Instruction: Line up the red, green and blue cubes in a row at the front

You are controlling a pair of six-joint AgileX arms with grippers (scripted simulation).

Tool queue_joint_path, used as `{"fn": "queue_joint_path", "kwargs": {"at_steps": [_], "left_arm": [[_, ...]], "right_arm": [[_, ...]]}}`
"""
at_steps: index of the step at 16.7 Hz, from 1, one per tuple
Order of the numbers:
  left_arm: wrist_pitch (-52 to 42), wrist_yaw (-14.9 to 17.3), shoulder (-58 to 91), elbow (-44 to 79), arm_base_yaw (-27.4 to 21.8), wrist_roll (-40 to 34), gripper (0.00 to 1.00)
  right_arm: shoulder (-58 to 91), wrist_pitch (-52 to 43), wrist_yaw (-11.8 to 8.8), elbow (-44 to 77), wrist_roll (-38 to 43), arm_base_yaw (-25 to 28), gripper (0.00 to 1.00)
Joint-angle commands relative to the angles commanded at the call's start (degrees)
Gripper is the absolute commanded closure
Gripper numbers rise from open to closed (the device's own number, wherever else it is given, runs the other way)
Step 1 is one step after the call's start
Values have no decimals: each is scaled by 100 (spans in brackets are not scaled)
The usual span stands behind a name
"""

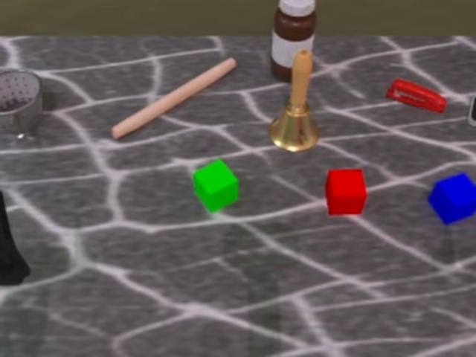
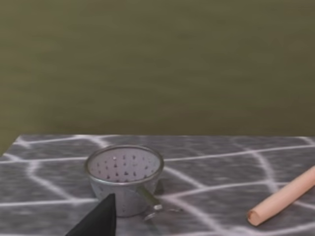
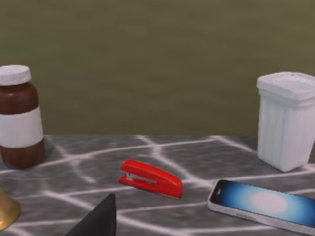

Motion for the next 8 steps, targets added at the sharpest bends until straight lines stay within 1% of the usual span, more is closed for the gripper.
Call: {"fn": "queue_joint_path", "kwargs": {"at_steps": [4, 8], "left_arm": [[0, 0, 0, 0, 0, 0, 0], [0, 0, 0, 0, 0, 0, 0]], "right_arm": [[174, -122, -8, 174, 43, 53, 0], [1252, -807, -17, 1230, 286, 315, 0]]}}
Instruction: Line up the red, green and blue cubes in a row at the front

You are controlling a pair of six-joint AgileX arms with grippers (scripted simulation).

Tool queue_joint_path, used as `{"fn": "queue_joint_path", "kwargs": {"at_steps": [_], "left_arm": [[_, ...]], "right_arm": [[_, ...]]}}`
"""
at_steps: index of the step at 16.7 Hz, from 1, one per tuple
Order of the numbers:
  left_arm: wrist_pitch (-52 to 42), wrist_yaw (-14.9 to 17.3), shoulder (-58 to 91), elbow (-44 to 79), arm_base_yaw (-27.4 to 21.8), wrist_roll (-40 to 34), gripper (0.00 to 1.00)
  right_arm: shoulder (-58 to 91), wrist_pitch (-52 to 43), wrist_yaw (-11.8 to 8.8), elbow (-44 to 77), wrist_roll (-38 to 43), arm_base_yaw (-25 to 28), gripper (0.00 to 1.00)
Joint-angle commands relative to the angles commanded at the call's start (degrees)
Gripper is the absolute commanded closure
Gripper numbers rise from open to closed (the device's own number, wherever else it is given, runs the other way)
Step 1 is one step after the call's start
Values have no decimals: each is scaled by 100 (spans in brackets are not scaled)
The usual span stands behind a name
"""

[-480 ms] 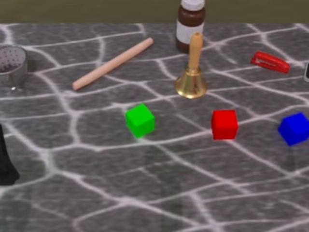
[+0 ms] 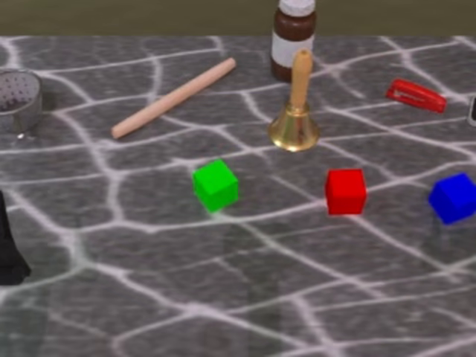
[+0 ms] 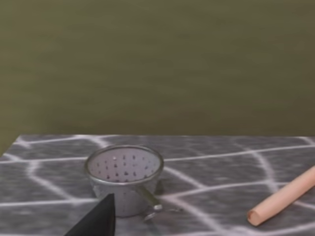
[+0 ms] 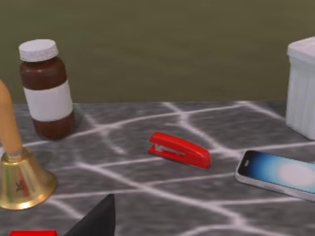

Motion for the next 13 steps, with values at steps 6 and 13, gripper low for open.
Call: {"fn": "queue_joint_path", "kwargs": {"at_steps": [6, 13], "left_arm": [[0, 0, 0, 0, 0, 0, 0], [0, 0, 0, 0, 0, 0, 0]], "right_arm": [[3309, -1761, 28, 2771, 590, 610, 0], [7973, -4104, 57, 6235, 1332, 1415, 0]]}}
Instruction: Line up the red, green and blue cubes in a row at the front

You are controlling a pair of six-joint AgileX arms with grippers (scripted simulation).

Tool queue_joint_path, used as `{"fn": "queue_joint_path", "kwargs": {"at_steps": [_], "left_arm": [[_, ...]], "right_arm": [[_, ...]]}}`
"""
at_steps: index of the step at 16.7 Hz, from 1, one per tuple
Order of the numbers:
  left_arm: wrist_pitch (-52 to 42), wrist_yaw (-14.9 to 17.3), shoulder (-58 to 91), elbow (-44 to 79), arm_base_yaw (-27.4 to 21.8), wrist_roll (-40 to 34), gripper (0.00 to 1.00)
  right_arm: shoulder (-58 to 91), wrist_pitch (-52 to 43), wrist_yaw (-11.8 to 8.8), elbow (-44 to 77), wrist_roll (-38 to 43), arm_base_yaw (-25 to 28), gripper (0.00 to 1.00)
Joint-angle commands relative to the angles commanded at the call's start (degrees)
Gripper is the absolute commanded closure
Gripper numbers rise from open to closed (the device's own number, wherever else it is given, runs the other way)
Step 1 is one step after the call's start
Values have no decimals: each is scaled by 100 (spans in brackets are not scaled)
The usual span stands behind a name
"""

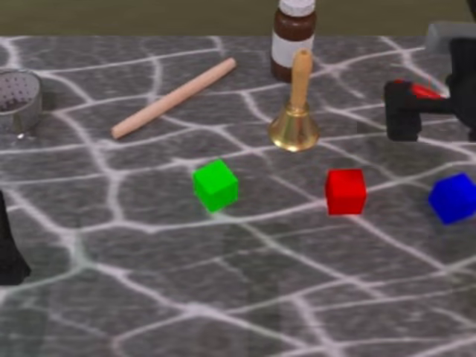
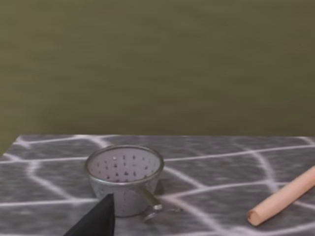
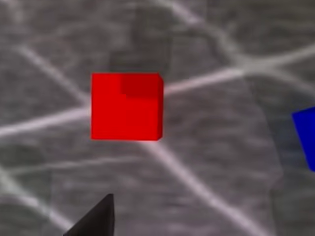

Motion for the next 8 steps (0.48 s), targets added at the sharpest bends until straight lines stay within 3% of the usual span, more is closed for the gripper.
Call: {"fn": "queue_joint_path", "kwargs": {"at_steps": [8], "left_arm": [[0, 0, 0, 0, 0, 0, 0]], "right_arm": [[3220, -1724, -13, 2823, 613, 643, 0]]}}
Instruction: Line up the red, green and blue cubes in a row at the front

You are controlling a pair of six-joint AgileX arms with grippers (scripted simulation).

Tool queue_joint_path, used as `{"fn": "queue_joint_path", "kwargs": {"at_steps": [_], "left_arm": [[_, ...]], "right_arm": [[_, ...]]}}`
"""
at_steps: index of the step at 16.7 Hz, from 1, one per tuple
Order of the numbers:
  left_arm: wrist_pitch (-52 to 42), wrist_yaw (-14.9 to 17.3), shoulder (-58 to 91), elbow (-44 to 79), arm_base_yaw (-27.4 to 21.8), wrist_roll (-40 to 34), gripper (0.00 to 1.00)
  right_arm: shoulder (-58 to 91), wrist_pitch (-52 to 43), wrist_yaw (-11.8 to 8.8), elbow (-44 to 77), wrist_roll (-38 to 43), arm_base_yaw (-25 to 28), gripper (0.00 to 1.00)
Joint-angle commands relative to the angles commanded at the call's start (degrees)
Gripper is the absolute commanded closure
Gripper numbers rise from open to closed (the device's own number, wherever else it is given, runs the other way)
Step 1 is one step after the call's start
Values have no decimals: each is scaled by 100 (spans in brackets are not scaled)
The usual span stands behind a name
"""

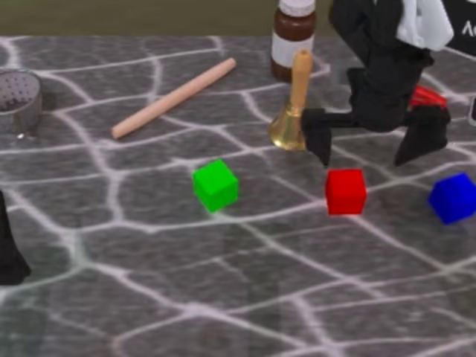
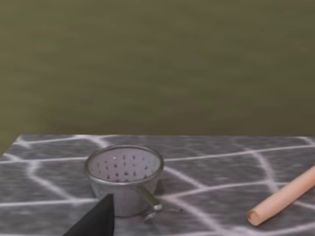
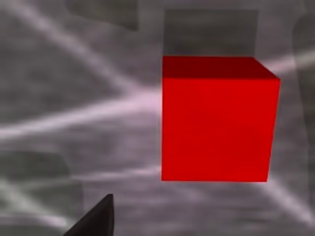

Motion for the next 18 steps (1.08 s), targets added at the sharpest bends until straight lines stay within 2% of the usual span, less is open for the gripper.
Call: {"fn": "queue_joint_path", "kwargs": {"at_steps": [3, 10, 18], "left_arm": [[0, 0, 0, 0, 0, 0, 0], [0, 0, 0, 0, 0, 0, 0], [0, 0, 0, 0, 0, 0, 0]], "right_arm": [[426, -201, -6, 432, 85, 86, 0], [479, -107, -6, 376, 79, 69, 0], [1032, 1407, 0, -571, 103, 98, 0]]}}
